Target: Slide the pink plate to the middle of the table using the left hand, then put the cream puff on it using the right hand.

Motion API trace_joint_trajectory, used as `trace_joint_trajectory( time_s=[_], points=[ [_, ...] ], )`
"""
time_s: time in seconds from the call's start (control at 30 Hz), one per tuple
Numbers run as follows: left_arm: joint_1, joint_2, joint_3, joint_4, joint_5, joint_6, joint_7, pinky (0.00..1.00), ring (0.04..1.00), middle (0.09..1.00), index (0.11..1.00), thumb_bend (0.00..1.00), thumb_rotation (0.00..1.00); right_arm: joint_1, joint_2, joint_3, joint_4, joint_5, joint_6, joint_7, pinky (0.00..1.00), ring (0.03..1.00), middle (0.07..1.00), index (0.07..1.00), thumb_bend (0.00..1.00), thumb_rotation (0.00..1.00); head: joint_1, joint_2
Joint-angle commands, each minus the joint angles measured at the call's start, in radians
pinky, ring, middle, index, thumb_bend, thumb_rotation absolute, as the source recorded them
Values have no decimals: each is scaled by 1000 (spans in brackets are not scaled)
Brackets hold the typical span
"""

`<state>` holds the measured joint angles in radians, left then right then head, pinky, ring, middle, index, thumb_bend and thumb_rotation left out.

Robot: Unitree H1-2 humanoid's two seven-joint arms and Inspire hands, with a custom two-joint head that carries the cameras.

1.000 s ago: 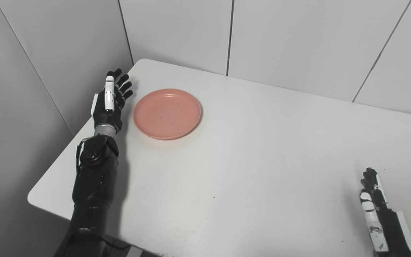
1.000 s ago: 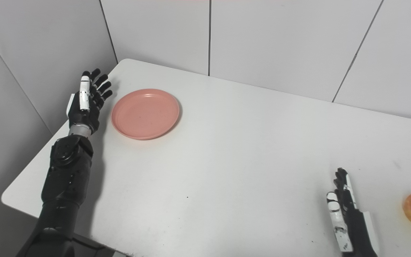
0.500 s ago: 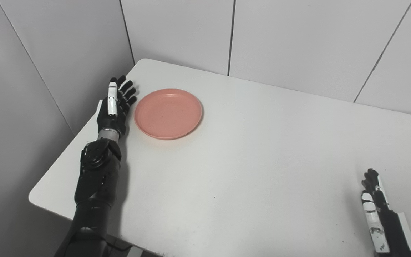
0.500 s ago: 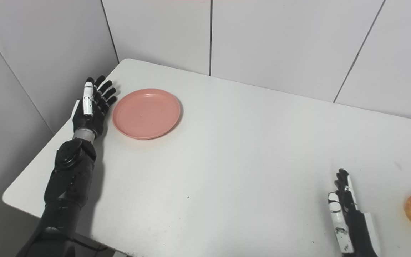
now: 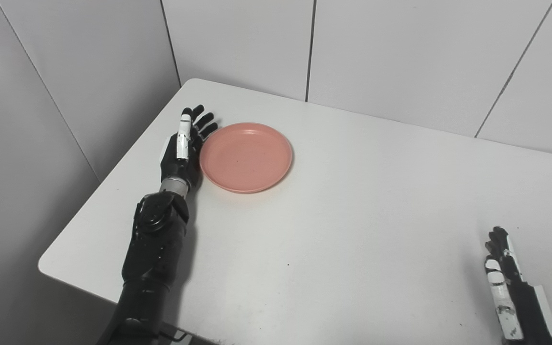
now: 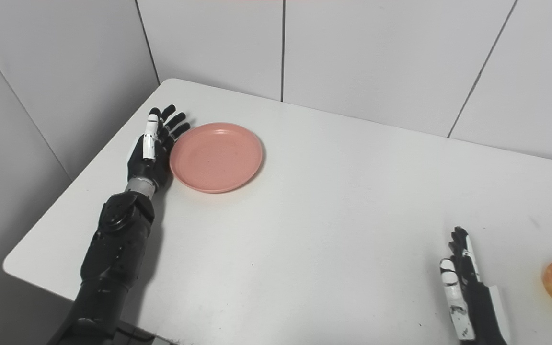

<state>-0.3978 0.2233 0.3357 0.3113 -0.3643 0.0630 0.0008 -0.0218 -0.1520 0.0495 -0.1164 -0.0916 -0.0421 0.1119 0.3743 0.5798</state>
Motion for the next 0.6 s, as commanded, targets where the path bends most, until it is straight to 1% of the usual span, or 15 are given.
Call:
trace_joint_trajectory(
  time_s=[0.0,0.1,0.17,0.2,0.27,0.37,0.43,0.57],
  points=[
    [-9,-5,-11,-22,7,25,5,870,869,880,875,405,1000,3,-6,-1,-17,-8,11,-2,1000,1000,1000,1000,71,1000,-3,2],
    [-5,-15,-25,-32,12,39,4,879,870,877,872,408,1000,3,-7,1,-24,-19,20,-2,1000,1000,1000,1000,65,1000,-8,6],
    [-2,-20,-37,-36,11,46,-5,877,871,878,877,403,1000,1,-6,1,-16,-16,11,1,1000,1000,1000,1000,70,1000,-12,8],
    [-2,-25,-40,-36,4,52,-8,868,869,878,878,399,1000,0,-5,1,-11,-15,7,1,1000,1000,1000,1000,72,1000,-15,9],
    [-1,-34,-47,-35,-2,58,-10,818,856,870,872,390,1000,0,-2,1,-5,-8,-1,1,1000,1000,1000,1000,80,1000,-22,11],
    [2,-42,-62,-23,-4,52,-28,850,861,871,871,387,1000,-2,8,2,6,-6,-5,-4,1000,1000,1000,1000,116,1000,-33,15],
    [5,-49,-72,-22,-6,53,-42,864,868,878,877,383,1000,-2,9,3,9,-11,-7,-7,1000,1000,1000,1000,119,1000,-39,18],
    [15,-75,-94,-44,-7,80,-47,871,872,882,881,388,1000,-3,8,5,17,-11,-22,-8,1000,1000,1000,1000,115,1000,-52,24]
  ],
)
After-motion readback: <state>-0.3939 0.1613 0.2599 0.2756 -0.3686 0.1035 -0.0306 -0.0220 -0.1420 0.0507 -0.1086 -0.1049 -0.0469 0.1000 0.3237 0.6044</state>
